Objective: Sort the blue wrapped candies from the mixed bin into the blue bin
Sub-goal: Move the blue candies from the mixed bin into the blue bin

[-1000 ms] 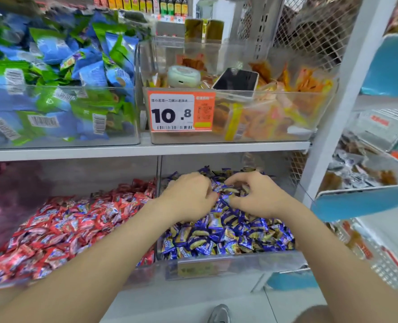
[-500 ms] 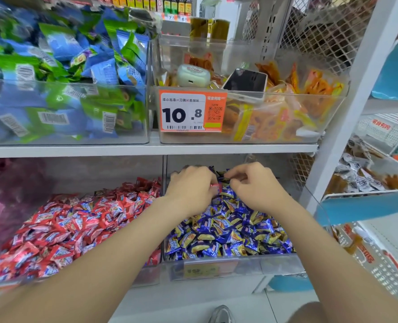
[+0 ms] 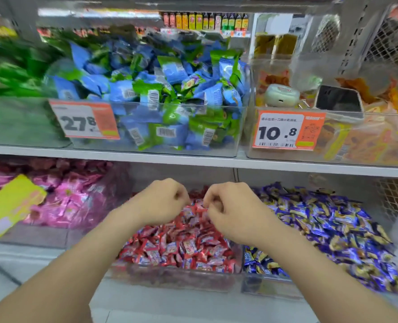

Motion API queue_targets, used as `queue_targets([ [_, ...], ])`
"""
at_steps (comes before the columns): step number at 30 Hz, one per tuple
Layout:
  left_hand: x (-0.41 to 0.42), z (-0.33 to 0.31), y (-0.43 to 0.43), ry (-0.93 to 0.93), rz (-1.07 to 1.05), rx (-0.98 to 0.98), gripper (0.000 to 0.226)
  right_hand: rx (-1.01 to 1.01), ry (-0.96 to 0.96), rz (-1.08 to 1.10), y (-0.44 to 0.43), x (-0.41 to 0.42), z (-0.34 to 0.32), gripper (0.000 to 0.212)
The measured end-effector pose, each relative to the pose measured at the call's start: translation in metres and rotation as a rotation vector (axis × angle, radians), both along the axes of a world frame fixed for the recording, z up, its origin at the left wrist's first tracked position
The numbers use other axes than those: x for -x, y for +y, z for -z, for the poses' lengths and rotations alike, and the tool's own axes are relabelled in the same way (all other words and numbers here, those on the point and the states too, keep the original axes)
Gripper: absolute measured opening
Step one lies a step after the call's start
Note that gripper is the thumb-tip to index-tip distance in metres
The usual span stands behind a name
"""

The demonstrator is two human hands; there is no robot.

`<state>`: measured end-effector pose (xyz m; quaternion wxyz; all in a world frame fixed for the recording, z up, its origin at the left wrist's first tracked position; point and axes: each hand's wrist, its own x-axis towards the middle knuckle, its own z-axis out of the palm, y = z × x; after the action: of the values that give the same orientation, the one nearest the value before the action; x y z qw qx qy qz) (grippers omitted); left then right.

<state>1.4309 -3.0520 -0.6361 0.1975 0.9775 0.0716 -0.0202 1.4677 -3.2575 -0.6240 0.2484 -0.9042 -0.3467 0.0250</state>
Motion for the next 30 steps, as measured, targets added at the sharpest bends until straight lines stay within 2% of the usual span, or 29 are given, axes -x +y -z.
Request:
queue_targets([
  [2, -0.009, 0.012, 0.042, 0.001, -0.113, -0.092, 0.025, 0.063, -0.026, -0.025, 0.022, -0.009, 0.009, 0.027],
  [4, -0.016, 0.028, 0.073, 0.102, -0.143, -0.221, 0.030, 0.128, -0.059, -0.027, 0.047, -0.023, 0.022, 0.029],
  [6, -0.023, 0.038, 0.090, 0.222, -0.098, -0.214, 0.036, 0.188, -0.047, -0.034, 0.071, -0.035, 0.033, 0.026],
  [9, -0.034, 0.050, 0.105, 0.291, -0.003, -0.160, 0.050, 0.293, 0.018, -0.045, 0.101, -0.050, 0.042, 0.013],
  [11, -0.042, 0.059, 0.111, 0.307, 0.031, -0.184, 0.061, 0.321, 0.060, -0.084, 0.118, -0.061, 0.049, 0.026],
  [13, -0.047, 0.067, 0.114, 0.315, 0.053, -0.190, 0.057, 0.324, 0.103, -0.140, 0.135, -0.069, 0.056, 0.045],
  [15, -0.052, 0.074, 0.115, 0.321, 0.066, -0.181, 0.051, 0.335, 0.133, -0.153, 0.151, -0.074, 0.064, 0.053],
  [19, -0.059, 0.081, 0.121, 0.362, 0.075, -0.151, 0.051, 0.429, 0.217, -0.163, 0.182, -0.087, 0.082, 0.032],
  [22, -0.061, 0.081, 0.123, 0.362, 0.091, -0.151, 0.060, 0.555, 0.266, -0.206, 0.192, -0.093, 0.083, 0.054],
  [24, -0.062, 0.083, 0.123, 0.338, 0.113, -0.168, 0.054, 0.616, 0.240, -0.238, 0.195, -0.092, 0.083, 0.067],
  [27, -0.061, 0.086, 0.120, 0.294, 0.111, -0.164, 0.035, 0.578, 0.226, -0.244, 0.199, -0.088, 0.088, 0.060],
  [30, -0.056, 0.084, 0.123, 0.247, 0.094, -0.091, 0.040, 0.509, 0.260, -0.234, 0.196, -0.087, 0.089, 0.039],
])
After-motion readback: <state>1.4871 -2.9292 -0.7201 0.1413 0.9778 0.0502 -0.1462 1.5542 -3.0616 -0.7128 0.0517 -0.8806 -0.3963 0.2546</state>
